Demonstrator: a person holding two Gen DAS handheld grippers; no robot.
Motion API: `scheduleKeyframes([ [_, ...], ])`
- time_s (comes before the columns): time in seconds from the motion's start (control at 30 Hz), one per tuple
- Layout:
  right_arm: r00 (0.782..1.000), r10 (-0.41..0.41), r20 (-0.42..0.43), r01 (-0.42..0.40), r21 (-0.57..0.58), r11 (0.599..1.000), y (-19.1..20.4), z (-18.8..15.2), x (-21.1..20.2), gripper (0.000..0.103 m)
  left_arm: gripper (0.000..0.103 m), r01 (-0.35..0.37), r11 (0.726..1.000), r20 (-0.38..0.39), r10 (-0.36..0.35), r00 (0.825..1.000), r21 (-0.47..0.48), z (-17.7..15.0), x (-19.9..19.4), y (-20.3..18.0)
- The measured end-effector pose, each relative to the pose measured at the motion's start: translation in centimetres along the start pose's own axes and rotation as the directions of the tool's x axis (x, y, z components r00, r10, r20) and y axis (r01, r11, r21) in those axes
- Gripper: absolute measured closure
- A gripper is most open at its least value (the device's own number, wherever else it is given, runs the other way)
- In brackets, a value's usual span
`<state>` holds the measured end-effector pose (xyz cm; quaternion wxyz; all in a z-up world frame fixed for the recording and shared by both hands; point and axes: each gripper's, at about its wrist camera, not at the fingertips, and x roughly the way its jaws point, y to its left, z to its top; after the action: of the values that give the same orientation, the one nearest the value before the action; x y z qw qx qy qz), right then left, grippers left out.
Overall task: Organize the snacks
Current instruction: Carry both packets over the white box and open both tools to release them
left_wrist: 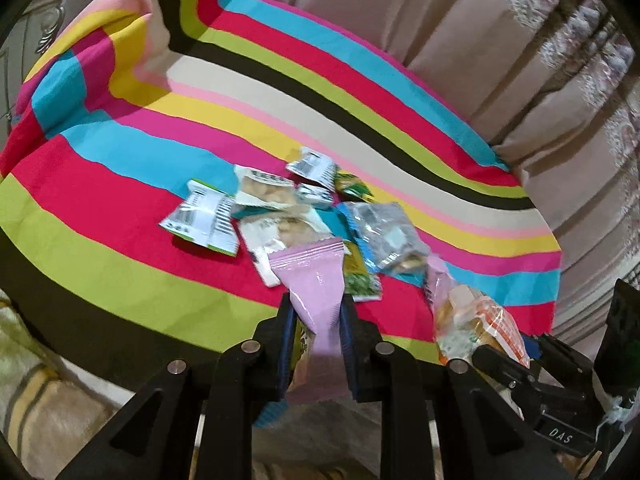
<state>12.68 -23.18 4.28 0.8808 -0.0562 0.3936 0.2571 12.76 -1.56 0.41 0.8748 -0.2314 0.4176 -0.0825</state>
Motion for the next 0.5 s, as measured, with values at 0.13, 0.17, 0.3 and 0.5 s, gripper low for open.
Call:
scheduleKeyframes([
  [0.13,0.999,-0.035,0.032,0.032,0.075,0.997,-1.3,-1.7,-2.3,0.049,0.081,0.044,0.998,-0.009,-0.043,0.999,0.045,-1.0,-0.8,-1.9],
  [0.17,0.998,-0.055,0.040,0.051,0.103,0.993,-1.8,-2.4,-3.2,0.049,0.081,0.059,0.997,-0.016,-0.058,0.998,0.059,-1.3,-0.9,-2.5],
  [0.3,0.991,-0.121,0.056,0.108,0.195,0.975,-4.0,-5.1,-6.2,0.049,0.081,0.133,0.981,-0.046,-0.128,0.991,0.138,-2.8,-1.2,-6.1],
  [0.5,0.969,-0.248,0.013,0.232,0.313,0.921,-7.3,-10.3,-10.2,0.049,0.081,0.248,0.937,-0.122,-0.223,0.967,0.245,-5.8,-1.6,-11.8],
])
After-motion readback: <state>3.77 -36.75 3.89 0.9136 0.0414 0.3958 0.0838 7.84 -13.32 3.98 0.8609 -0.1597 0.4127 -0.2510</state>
